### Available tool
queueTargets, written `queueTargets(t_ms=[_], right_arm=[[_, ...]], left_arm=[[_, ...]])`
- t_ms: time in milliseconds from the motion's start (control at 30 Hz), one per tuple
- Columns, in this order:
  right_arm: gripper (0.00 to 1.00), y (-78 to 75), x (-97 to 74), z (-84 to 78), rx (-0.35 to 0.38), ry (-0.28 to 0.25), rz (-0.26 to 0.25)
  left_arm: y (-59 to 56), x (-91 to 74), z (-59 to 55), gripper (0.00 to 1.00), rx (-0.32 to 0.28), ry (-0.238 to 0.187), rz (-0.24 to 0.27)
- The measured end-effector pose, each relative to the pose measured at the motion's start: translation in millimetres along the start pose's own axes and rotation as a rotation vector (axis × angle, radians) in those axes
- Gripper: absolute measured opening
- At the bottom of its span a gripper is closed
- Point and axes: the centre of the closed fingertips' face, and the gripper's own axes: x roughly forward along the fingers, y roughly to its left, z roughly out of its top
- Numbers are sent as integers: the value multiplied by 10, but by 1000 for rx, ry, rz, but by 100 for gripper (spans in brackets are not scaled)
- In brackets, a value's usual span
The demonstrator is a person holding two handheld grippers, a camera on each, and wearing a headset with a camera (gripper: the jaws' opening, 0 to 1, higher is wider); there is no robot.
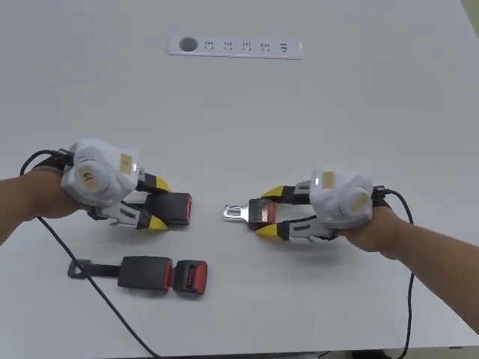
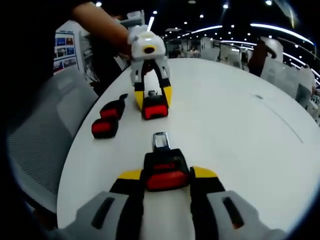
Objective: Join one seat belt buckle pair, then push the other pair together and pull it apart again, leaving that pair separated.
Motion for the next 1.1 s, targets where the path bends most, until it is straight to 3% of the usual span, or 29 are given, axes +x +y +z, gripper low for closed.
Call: queueTargets(t_ms=[667, 933, 1100], right_arm=[[36, 56, 441, 355, -16, -16, 30], [36, 74, 564, 442, -36, 7, 22], [36, 74, 539, 429, -24, 17, 31]], left_arm=[[-3, -9, -10, 35, 1, 10, -1], [-5, -9, -12, 35, 12, 20, -4], [-9, -7, -18, 35, 24, 25, -4]])
